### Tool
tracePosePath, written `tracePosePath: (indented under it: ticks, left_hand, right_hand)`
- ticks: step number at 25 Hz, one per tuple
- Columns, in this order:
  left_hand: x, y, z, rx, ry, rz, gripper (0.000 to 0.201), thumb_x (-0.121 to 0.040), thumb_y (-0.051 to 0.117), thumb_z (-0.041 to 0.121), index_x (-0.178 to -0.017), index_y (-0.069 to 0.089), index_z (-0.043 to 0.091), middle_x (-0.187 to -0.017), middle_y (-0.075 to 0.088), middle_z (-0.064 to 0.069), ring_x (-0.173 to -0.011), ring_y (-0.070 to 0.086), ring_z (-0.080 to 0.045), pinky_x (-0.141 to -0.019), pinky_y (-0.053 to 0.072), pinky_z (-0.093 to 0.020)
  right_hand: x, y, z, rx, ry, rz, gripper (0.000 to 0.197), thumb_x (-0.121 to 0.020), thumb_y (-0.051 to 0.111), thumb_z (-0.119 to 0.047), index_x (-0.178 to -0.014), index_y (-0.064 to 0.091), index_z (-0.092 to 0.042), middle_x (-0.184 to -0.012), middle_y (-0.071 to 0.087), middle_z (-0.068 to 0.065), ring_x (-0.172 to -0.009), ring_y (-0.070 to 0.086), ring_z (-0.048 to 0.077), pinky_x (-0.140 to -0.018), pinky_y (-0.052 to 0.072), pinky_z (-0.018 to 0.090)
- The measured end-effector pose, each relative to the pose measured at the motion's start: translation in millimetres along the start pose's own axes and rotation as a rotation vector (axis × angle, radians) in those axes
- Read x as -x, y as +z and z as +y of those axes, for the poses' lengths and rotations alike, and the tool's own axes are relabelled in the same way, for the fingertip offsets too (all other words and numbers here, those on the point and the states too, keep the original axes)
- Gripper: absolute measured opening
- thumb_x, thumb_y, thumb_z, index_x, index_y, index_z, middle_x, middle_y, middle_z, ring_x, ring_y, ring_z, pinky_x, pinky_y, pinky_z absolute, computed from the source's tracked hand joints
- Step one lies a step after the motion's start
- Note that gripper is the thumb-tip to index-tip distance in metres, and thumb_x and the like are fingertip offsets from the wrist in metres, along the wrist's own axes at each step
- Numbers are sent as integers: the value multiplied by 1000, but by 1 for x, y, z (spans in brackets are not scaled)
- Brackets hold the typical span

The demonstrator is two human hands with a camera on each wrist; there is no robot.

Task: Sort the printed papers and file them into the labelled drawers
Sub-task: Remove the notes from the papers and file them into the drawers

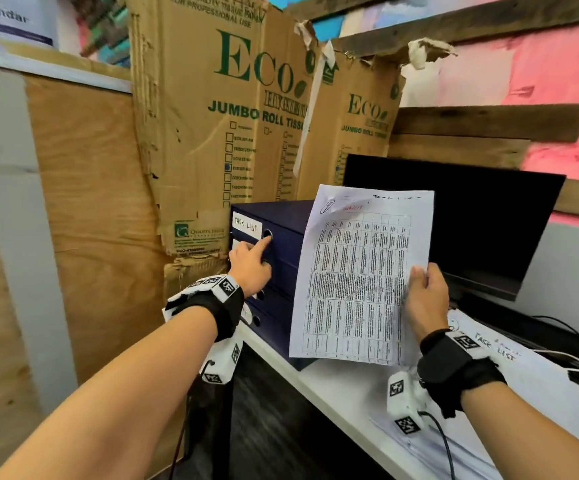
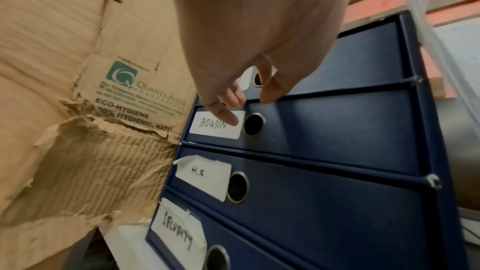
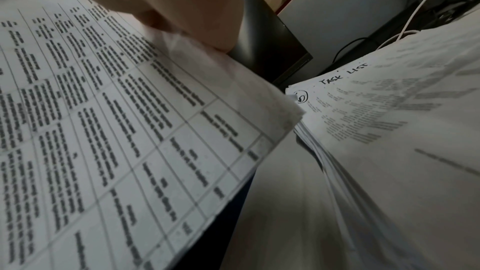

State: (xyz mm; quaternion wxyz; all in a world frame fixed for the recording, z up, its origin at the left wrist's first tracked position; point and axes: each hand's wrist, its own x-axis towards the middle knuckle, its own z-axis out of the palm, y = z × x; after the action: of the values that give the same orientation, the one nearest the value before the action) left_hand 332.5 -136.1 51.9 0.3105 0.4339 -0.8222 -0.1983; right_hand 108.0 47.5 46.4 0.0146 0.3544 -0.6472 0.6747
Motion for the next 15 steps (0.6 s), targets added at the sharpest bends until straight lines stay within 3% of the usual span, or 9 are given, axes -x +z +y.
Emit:
tracePosePath:
  ticks: [3,5,7,11,13,15]
  left_hand:
    - [-4,-9,6,30,-48,42,51,-86,42,1,-134,46,20,-128,32,-16,-121,28,-38,-106,22,-33]
    - [-1,-26,-3,39,-24,103,39,-84,43,-2,-116,57,16,-116,30,-10,-118,28,-35,-101,22,-27]
    - [11,-52,-18,0,39,170,33,-83,46,-4,-97,63,21,-113,31,-8,-118,29,-32,-99,18,-24]
    - [57,-110,-49,-47,53,225,33,-87,48,-2,-80,67,25,-121,35,-10,-123,24,-27,-111,13,-27]
    - [76,-131,-58,-47,25,233,32,-87,48,-1,-76,66,23,-127,34,-12,-126,23,-31,-114,12,-27]
    - [92,-143,-68,-46,12,239,29,-89,50,2,-75,66,21,-131,34,-10,-128,23,-30,-112,13,-24]
  right_hand:
    - [-4,-1,-8,13,-3,9,20,-104,38,-20,-105,55,-9,-96,58,0,-89,52,16,-80,37,28]
    - [-10,0,-18,40,-20,20,18,-103,39,-19,-96,53,-10,-88,55,-1,-84,50,17,-77,36,27]
    - [-21,3,-31,28,-29,16,18,-101,39,-18,-91,52,-8,-88,55,4,-83,49,20,-76,36,28]
    - [-29,31,-77,-67,26,-89,22,-93,42,-21,-78,54,-10,-79,53,6,-78,49,22,-69,38,31]
    - [-28,54,-106,-160,92,-180,25,-95,40,-15,-77,53,-5,-76,51,3,-72,51,19,-61,42,23]
    - [-15,78,-136,-188,172,-287,31,-99,35,-7,-70,43,-12,-72,42,-2,-67,46,14,-53,40,13]
